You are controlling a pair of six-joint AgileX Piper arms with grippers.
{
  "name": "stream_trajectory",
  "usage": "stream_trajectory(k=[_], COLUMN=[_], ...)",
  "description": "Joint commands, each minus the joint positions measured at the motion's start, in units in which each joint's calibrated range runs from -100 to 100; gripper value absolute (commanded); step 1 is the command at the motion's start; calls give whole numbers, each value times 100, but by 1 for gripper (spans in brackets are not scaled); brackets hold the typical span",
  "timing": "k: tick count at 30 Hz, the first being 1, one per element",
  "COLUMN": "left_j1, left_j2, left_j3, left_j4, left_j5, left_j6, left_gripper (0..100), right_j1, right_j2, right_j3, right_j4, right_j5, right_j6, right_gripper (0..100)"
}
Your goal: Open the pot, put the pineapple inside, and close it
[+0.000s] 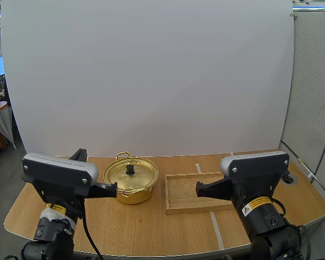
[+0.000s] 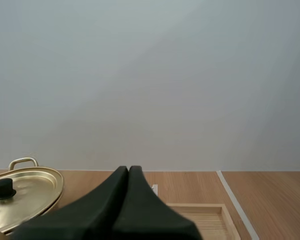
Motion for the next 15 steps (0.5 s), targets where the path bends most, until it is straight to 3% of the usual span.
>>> stream_trajectory(k=[1,9,15], left_j1=[-19,16,176], left_j2=[-18,-18,-18], left_j3=[80,80,80], left_j4=[-47,167,167], left_j5=[-255,286,1788], left_j6=[-57,-57,-25], left_gripper=[0,0,0], right_j1=[-24,-24,-24], right_j2=[-40,-40,-40], right_j3=[185,210,210], right_j4=[6,-113,-281], right_j5=[-158,421,1068], right_j6=[-39,-39,-39], right_gripper=[0,0,0])
